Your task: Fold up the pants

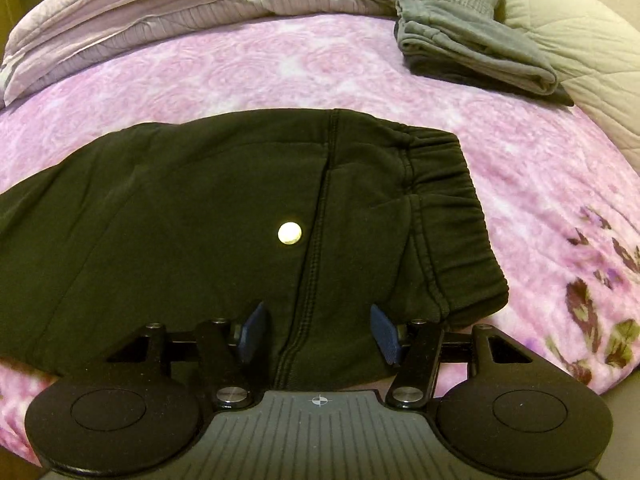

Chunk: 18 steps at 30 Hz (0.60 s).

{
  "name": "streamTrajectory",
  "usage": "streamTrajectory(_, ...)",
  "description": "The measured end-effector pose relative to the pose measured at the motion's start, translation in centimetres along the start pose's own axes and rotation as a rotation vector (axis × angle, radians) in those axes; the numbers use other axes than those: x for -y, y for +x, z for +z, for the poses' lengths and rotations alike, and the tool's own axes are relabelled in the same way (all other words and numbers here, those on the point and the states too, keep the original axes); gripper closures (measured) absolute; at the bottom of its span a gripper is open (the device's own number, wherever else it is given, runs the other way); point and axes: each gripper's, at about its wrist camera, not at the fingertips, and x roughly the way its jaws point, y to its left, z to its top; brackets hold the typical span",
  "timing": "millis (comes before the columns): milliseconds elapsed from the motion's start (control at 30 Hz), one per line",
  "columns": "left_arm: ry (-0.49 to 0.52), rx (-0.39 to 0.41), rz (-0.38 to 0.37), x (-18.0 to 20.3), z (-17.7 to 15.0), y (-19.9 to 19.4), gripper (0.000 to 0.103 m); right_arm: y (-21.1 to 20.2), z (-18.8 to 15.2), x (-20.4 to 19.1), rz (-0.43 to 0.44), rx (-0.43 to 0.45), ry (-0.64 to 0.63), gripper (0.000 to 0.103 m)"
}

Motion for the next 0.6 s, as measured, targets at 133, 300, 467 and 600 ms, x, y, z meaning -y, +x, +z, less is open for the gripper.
streamTrajectory(133, -0.090, 0.010, 0.170, -7.8, 1.7, 0.7, 0.098, 0.0, -0.1, -0.2, -0.012, 0.002, 0.014, 0.046)
streamTrajectory(300, -0.152, 0.010, 0.223, -12.7, 2.8, 0.7, 0.100, -0.2, -0.4, -0.8, -0.042, 0.023, 0.040, 0.043)
streamTrajectory(467, -0.098, 0.020, 0.137, -9.2, 3.7, -2.0, 0.086, -1.3, -0.8, -1.9, -0.127, 0.102, 0.084, 0.042)
streamTrajectory(600, 0.030, 0.064, 0.030, -5.0, 3.7, -2.8, 0.061, -2.3, -2.7, -3.5, -0.098, 0.236, 0.206, 0.040)
